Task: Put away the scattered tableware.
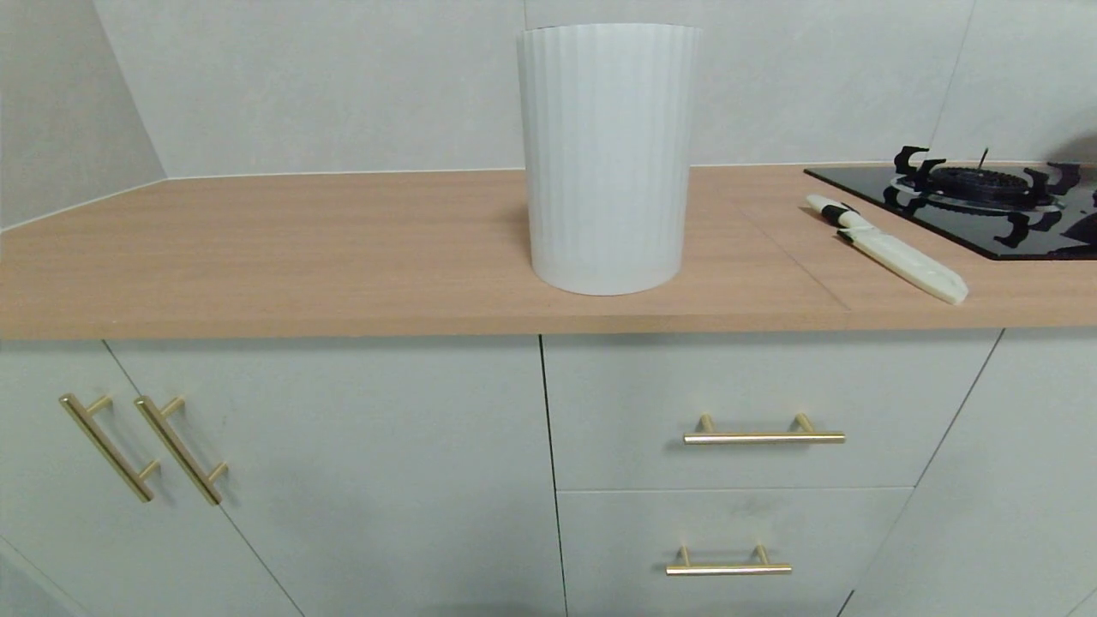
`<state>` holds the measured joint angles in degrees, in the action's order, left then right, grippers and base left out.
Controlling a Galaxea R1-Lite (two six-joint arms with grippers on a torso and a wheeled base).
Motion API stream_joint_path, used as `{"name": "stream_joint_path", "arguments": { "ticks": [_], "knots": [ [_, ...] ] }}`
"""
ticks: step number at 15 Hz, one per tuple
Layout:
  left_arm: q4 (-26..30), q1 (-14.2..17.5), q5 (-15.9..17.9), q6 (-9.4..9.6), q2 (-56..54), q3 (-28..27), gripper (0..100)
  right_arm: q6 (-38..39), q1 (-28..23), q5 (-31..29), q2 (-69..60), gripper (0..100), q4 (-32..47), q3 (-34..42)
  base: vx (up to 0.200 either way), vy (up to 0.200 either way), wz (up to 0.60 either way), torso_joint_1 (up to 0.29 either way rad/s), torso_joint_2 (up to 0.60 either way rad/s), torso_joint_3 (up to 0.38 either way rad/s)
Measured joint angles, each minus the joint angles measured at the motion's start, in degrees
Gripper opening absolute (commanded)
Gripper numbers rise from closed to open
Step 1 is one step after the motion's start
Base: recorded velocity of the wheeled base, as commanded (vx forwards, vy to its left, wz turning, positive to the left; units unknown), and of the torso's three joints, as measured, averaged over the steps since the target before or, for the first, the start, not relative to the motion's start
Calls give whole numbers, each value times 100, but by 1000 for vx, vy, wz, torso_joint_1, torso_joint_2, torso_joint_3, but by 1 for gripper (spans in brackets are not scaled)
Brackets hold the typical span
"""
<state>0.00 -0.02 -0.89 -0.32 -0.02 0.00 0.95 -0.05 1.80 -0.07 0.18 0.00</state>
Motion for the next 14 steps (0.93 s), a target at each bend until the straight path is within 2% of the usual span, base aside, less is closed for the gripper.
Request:
{"name": "stream_joint_path", "arguments": {
  "ticks": [11,14],
  "knots": [
    [0,2,5,0,0,0,100,0,2,2,0,100,0,0,0,0,0,2,-5,-3],
    [-2,2,2,-1,0,-5,100,0,0,2,0,100,0,0,0,0,0,61,-211,-255]
  ]
}}
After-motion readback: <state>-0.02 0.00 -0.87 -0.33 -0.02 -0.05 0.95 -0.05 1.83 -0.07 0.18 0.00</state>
